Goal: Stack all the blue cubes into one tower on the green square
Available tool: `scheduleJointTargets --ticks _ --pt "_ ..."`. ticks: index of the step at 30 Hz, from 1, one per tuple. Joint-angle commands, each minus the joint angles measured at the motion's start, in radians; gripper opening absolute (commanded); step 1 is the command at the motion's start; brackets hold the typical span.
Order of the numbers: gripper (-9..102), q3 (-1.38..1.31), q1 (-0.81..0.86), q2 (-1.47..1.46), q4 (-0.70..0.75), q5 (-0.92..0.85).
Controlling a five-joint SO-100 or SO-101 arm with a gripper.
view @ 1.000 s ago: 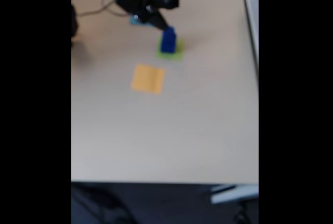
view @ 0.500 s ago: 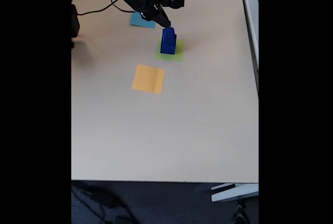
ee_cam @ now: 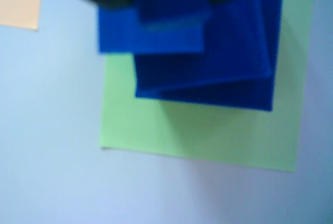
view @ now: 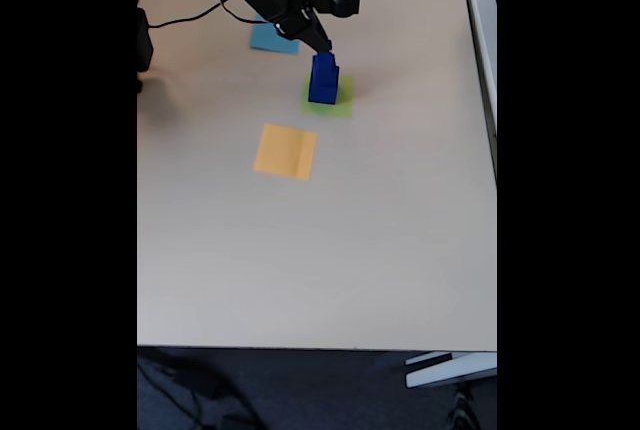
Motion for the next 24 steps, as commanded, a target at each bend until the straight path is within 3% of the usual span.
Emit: scheduleJointTargets --ticks 1,24 --pt "0 -0.072 0.014 0.011 0.017 0.009" --pt "0 -0.115 0.031 -0.029 0.051 0.012"
